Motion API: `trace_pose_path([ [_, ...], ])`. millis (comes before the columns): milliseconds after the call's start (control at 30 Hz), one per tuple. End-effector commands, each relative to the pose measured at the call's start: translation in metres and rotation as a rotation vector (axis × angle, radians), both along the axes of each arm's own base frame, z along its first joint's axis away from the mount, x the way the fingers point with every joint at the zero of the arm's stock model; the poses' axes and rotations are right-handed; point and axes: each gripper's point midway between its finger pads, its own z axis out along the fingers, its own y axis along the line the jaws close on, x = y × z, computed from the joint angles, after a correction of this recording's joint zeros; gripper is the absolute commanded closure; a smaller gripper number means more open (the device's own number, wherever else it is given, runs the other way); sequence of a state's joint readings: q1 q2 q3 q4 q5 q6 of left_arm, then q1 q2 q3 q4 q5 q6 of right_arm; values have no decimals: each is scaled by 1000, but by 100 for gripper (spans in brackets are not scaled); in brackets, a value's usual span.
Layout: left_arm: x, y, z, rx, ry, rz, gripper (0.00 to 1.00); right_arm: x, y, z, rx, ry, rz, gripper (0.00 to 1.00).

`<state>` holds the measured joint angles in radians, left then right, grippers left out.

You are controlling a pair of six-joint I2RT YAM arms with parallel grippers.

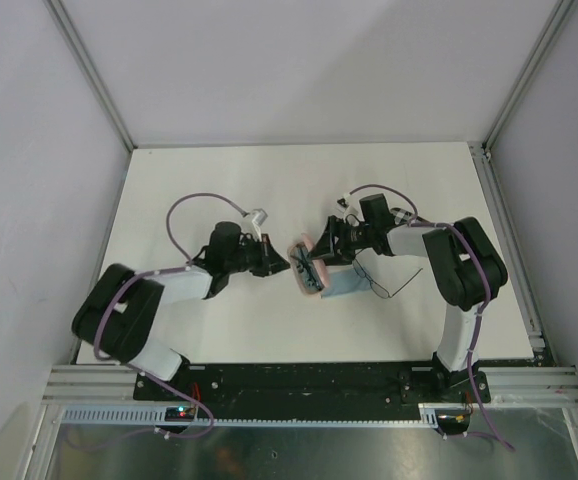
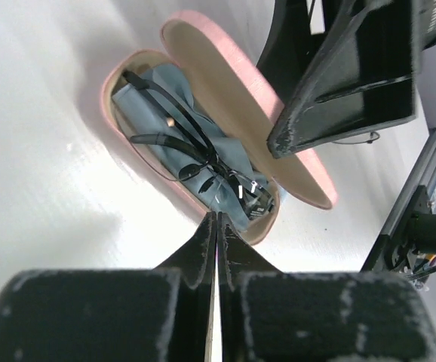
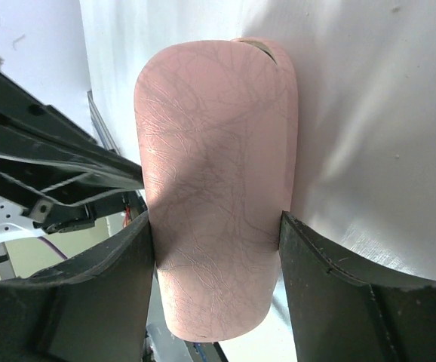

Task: Organize the sunglasses
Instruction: Adjust the sunglasses in the sunglasses case.

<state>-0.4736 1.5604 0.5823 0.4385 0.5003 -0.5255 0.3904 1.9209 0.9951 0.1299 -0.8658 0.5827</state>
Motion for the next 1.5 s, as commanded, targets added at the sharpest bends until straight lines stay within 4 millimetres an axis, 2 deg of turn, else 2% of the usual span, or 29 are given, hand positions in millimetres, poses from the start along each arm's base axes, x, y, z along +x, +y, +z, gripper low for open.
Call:
trace_pose_path([
  [0, -2, 20, 27, -30, -44, 52, 98, -3, -6, -27, -143, 11, -49, 57],
  [200, -7, 28, 19, -4, -17, 68, 98, -4, -3, -29, -182, -6, -58, 56],
  [333, 1, 26, 6, 13, 6, 70, 99, -6, -3, -29, -192, -5, -57, 56],
  [467, 16, 14, 0, 17, 19, 54, 100, -7, -2, -28, -189, -5, -55, 56],
  [633, 32, -9, -8, 16, 42, 22, 100, -7, 0, -26, -181, -6, -53, 56],
  [800, 32, -26, -19, 16, 64, -2, 100, -7, -2, -26, -184, -4, -53, 56],
  [1033, 25, -26, -33, 28, 102, -15, 100, -6, -4, -27, -181, -1, -56, 57],
  [1167, 20, -22, -27, 26, 89, -8, 100, -5, -5, -27, -178, 0, -58, 56],
  [1467, 15, -12, 7, -5, 45, 18, 98, -5, -10, -37, -253, 4, -63, 56],
])
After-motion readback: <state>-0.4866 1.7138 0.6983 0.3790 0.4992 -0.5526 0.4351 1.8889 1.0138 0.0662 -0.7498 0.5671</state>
